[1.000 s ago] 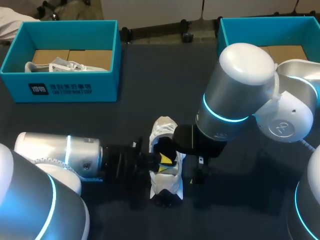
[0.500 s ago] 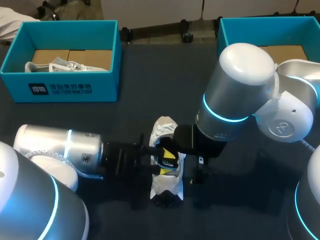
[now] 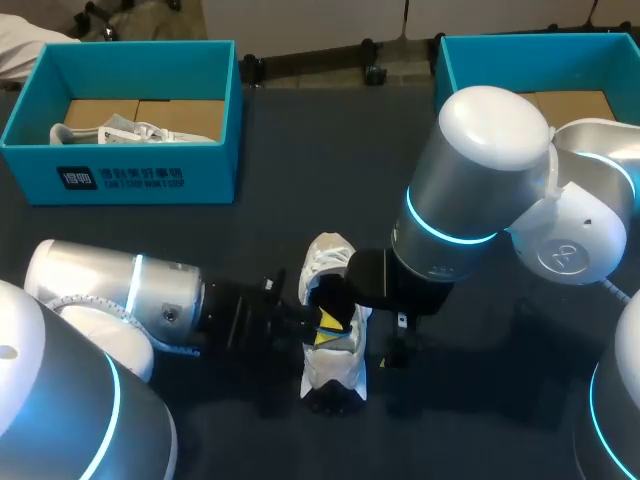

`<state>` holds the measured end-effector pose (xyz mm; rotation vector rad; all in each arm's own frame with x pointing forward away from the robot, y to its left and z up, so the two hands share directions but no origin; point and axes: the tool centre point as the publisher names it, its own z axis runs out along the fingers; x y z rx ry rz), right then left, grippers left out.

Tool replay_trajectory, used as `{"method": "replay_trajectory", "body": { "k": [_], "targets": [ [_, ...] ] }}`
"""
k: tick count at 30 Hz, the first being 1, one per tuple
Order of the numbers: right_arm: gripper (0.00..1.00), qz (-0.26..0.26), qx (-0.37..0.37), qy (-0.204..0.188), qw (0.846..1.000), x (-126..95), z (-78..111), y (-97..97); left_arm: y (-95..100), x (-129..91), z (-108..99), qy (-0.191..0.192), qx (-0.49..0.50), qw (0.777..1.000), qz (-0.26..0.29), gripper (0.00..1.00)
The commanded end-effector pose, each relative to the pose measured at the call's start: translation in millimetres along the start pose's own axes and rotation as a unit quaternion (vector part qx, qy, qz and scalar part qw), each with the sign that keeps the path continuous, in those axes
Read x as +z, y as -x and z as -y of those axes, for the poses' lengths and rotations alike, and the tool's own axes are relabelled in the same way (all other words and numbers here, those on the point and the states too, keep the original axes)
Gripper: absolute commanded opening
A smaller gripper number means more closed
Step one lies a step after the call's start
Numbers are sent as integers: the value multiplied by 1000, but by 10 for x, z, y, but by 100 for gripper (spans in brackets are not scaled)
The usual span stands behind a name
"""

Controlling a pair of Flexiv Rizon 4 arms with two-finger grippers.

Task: Take the shoe out of the shoebox, open the shoe tongue, remove and reinsert the insole, then place the shoe into the shoebox

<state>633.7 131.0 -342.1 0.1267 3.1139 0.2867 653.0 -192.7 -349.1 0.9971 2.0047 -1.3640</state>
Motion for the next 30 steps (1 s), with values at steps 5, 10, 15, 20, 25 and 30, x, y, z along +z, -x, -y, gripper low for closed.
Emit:
{"method": "replay_trajectory", "body": {
  "k": [5, 10, 15, 20, 25, 30],
  "targets": [
    [100, 1, 0, 0, 1000, 22, -4, -8, -13, 84, -87, 21, 7, 1000, 3, 0],
    [100, 1, 0, 0, 1000, 22, -4, -8, -19, 17, -19, 10, 2, 1000, 0, 16],
    [100, 1, 0, 0, 1000, 22, -4, -8, 13, -58, 107, -5, -3, 1000, -7, 58],
    [100, 1, 0, 0, 1000, 22, -4, -8, 84, -130, 205, -12, -2, 1000, -9, 71],
    [100, 1, 0, 0, 1000, 22, -4, -8, 155, -199, 267, -12, 4, 1000, -22, 63],
    [100, 1, 0, 0, 1000, 22, -4, -8, 183, -242, 250, -1, 7, 999, -38, 58]
  ]
}}
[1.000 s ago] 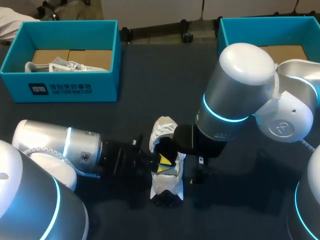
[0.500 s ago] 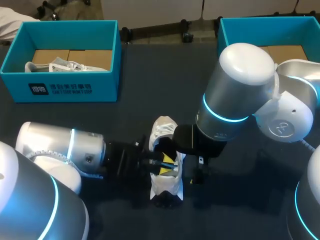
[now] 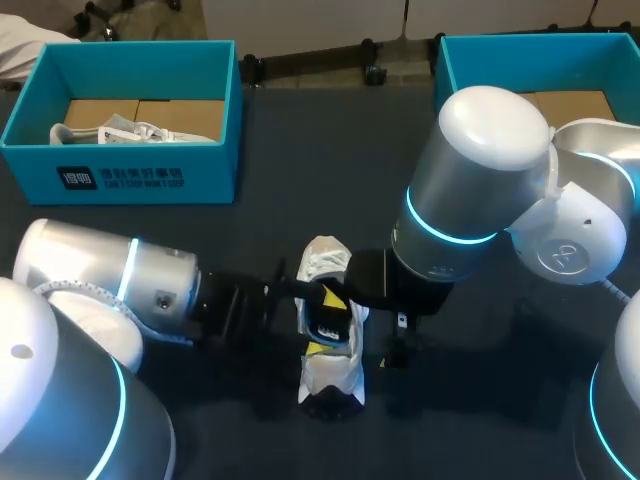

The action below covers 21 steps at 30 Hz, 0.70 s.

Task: Take the shoe out of the shoebox, open the shoe tongue, remove and reinsert the insole, then place the shoe into the shoebox

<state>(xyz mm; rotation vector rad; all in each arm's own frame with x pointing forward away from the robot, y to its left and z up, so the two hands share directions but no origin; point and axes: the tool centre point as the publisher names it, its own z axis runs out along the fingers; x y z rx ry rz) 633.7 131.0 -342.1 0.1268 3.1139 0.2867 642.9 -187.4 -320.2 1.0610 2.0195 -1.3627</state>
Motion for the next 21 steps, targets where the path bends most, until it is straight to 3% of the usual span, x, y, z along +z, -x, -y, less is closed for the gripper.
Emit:
{"method": "replay_trajectory", "body": {
  "k": [1, 3, 14, 21],
  "targets": [
    [100, 1, 0, 0, 1000, 22, -4, -8, 43, -93, 8, 10, -2, 1000, -14, 54],
    [100, 1, 0, 0, 1000, 22, -4, -8, 47, -101, -11, 12, -9, 1000, -21, 48],
    [100, 1, 0, 0, 1000, 22, -4, -8, -36, -188, -62, 24, -17, 997, -70, 50],
    [100, 1, 0, 0, 1000, 22, -4, -8, -51, -390, -36, 31, -10, 992, -120, 51]
  ]
}}
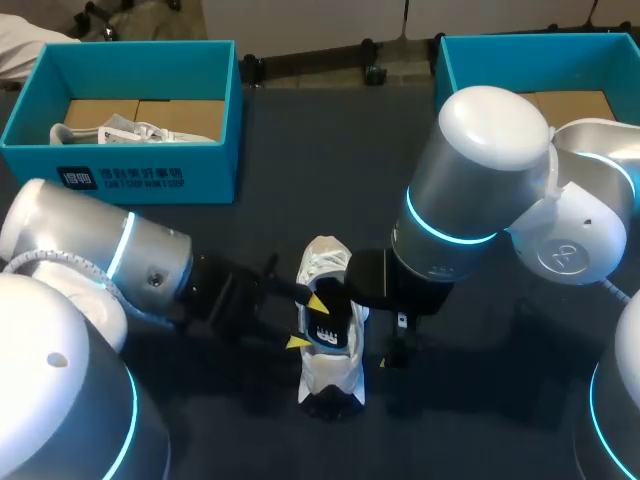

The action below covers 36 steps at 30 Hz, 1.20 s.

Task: Take the shoe out of the shoebox, open the shoe tongue, remove and reinsert the insole, then place the shoe into the shoebox

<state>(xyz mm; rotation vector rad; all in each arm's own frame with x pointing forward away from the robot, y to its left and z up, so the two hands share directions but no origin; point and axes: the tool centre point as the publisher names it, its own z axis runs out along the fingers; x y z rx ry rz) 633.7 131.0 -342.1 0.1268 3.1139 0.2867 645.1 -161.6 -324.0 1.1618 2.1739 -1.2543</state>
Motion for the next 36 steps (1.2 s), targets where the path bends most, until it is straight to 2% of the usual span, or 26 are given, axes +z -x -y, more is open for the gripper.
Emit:
{"method": "replay_trajectory", "body": {
  "k": [1, 3, 7, 16, 17, 19, 21, 23, 24, 26, 27, 29, 31, 36],
  "targets": [
    [100, 1, 0, 0, 1000, 22, -4, -8, 12, -229, 47, 7, 5, 998, -56, 51],
    [100, 1, 0, 0, 1000, 22, -4, -8, -2, -292, 49, 9, 6, 998, -70, 52],
    [100, 1, 0, 0, 1000, 22, -4, -8, -22, -449, 63, 15, 6, 995, -103, 49],
    [100, -20, -10, 0, 1000, -289, 292, 85, -45, -672, 132, 18, 28, 982, -185, 43],
    [100, -18, -19, 10, 1000, -329, 345, 98, -38, -694, 146, 15, 29, 980, -198, 40],
    [100, -24, -13, 4, 1000, -395, 428, 117, -31, -720, 152, 17, 37, 976, -215, 35],
    [100, -24, -20, 7, 999, -457, 495, 129, -18, -737, 158, 22, 44, 972, -229, 21],
    [100, -32, -18, -9, 999, -520, 581, 144, 2, -759, 157, 22, 50, 966, -252, 7],
    [100, -30, -28, -2, 999, -571, 638, 157, 12, -779, 155, 26, 58, 961, -270, 0],
    [100, -37, -25, -19, 999, -641, 731, 173, 29, -798, 150, 31, 66, 956, -285, 0],
    [100, -33, -29, -8, 999, -676, 779, 179, 38, -803, 144, 34, 71, 952, -295, 0],
    [100, -36, -25, -14, 999, -729, 856, 191, 55, -807, 141, 33, 75, 948, -306, 0],
    [100, -35, -52, 28, 998, -786, 957, 224, 77, -811, 158, 36, 86, 940, -329, 0],
    [100, -35, -52, 28, 998, -786, 957, 224, 126, -800, 150, 42, 108, 941, -319, 0]
  ]
}}
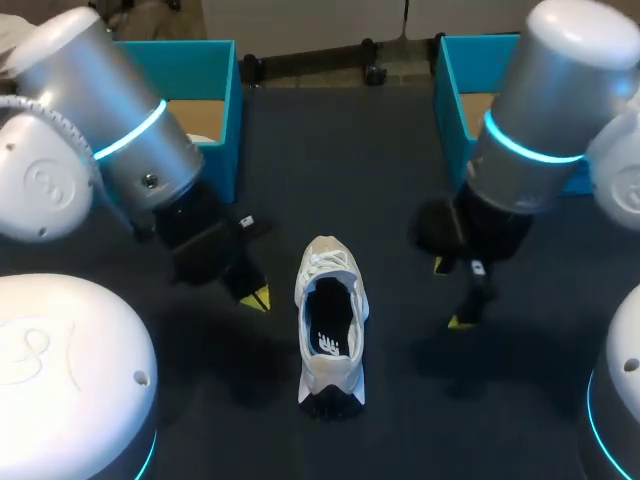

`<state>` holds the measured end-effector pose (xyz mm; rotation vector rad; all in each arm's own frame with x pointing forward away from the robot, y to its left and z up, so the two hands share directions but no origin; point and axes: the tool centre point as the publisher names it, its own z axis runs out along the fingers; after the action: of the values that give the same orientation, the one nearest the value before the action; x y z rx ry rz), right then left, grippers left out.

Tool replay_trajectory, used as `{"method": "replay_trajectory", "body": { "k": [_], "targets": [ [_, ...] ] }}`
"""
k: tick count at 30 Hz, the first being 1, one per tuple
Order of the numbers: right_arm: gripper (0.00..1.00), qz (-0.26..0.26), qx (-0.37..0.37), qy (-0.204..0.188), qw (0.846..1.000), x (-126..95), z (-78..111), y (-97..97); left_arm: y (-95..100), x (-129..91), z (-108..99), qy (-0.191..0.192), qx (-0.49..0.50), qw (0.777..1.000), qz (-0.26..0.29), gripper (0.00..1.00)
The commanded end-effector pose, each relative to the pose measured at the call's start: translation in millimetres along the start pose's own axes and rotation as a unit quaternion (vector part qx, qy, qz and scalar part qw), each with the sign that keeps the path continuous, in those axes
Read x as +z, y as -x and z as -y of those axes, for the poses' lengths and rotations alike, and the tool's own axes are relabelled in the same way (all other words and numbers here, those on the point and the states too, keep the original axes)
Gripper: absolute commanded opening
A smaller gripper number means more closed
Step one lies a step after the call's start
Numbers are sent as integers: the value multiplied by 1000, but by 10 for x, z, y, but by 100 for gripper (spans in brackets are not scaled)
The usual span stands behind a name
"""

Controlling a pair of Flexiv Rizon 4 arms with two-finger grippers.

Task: Take the shoe out of the shoebox, open the shoe tongue, remove and reinsert the insole, then place the shoe into the shoebox

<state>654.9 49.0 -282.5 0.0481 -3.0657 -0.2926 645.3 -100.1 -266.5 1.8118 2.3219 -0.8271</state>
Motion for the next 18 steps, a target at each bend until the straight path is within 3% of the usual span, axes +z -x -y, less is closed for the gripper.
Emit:
{"method": "replay_trajectory", "body": {
  "k": [1, 10, 12, 18],
  "targets": [
    [100, 8, -1, 25, 1000, -50, 271, -91, 45, 3, -2, -1, -1, 998, -60, 0],
    [100, 8, -1, 25, 1000, -50, 271, -91, 45, 3, -2, -1, -1, 998, -60, 0],
    [100, 2, 4, 8, 1000, -68, 283, -79, 109, 24, 15, -10, 23, 997, -77, 0],
    [100, -23, 1, 6, 1000, -308, 542, -64, 257, 180, 85, -37, 114, 980, -162, 0]
  ]
}}
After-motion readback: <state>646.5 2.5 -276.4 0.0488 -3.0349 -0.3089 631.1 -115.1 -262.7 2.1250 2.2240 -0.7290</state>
